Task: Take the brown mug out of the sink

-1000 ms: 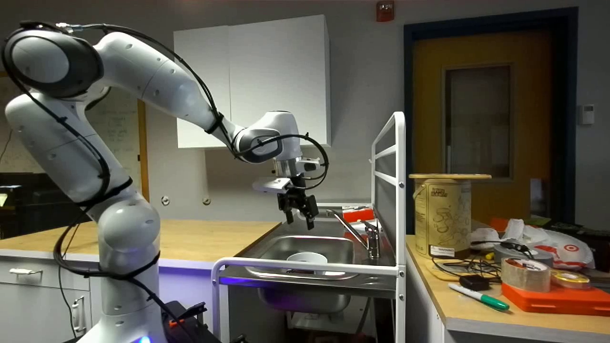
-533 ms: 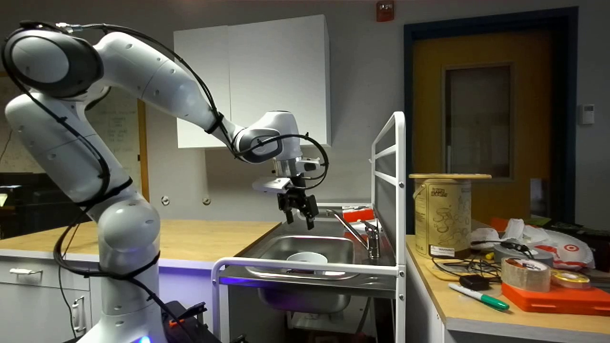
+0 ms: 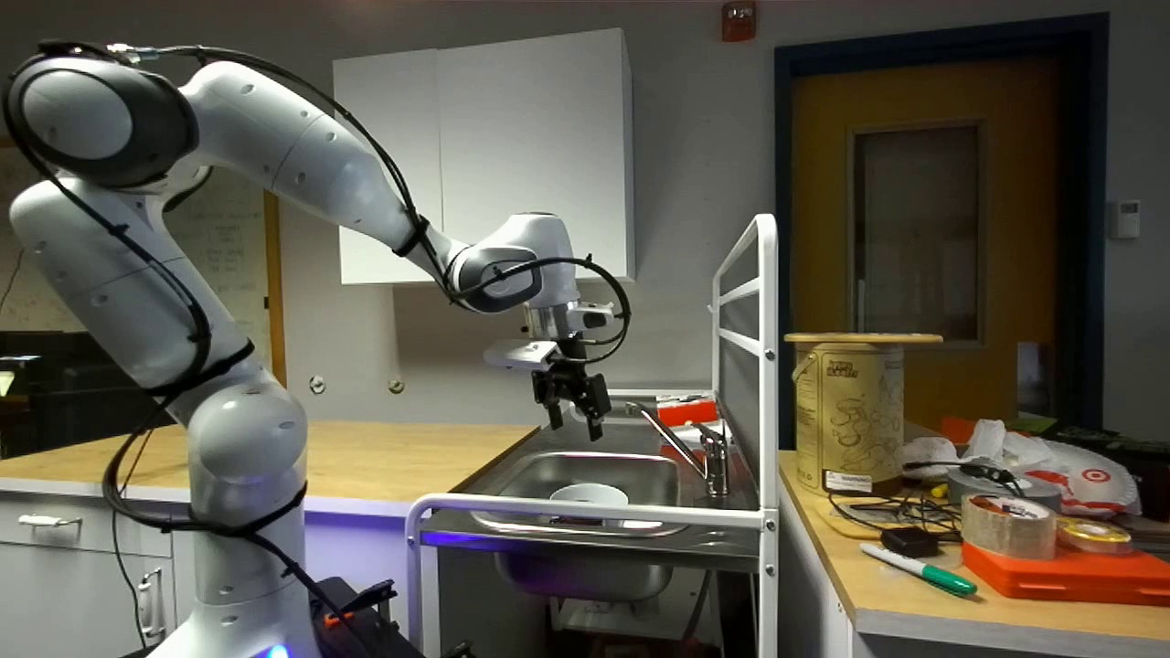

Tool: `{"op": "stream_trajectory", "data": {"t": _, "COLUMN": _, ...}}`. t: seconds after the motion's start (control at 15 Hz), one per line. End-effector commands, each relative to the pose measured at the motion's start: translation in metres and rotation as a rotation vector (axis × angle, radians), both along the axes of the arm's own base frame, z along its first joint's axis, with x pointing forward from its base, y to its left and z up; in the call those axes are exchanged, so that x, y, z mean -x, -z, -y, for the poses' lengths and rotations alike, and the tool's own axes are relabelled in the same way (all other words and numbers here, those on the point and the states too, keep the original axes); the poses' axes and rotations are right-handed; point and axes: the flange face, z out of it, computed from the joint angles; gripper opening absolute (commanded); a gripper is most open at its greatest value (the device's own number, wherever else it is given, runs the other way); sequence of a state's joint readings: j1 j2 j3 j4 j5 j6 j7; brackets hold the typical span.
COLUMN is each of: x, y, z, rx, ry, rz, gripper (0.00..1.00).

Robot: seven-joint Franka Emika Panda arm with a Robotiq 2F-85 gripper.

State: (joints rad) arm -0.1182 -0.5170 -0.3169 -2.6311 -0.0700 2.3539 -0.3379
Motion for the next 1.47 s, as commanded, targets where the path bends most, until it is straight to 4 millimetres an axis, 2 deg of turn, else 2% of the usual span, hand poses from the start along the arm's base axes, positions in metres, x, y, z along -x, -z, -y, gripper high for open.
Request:
{"op": "stream_trajectory", "data": {"t": 0.0, "x": -0.005, "y": 0.002, "z": 0.002, "rx": -0.007, "ry": 0.010, "rz": -0.014, "gripper": 1.00}}
{"op": "stream_trajectory", "data": {"t": 0.33, "x": -0.034, "y": 0.015, "z": -0.004, "rx": -0.001, "ry": 0.008, "rz": -0.064, "gripper": 1.00}}
{"op": "stream_trajectory", "data": {"t": 0.73, "x": -0.092, "y": 0.038, "z": -0.020, "rx": 0.021, "ry": 0.000, "rz": -0.137, "gripper": 1.00}}
{"op": "stream_trajectory", "data": {"t": 1.07, "x": -0.144, "y": 0.071, "z": -0.028, "rx": 0.025, "ry": 0.023, "rz": -0.201, "gripper": 1.00}}
{"op": "stream_trajectory", "data": {"t": 1.27, "x": -0.165, "y": 0.093, "z": -0.036, "rx": -0.028, "ry": 0.008, "rz": -0.259, "gripper": 1.00}}
{"op": "stream_trajectory", "data": {"t": 1.4, "x": -0.176, "y": 0.106, "z": -0.049, "rx": -0.030, "ry": -0.022, "rz": -0.299, "gripper": 1.00}}
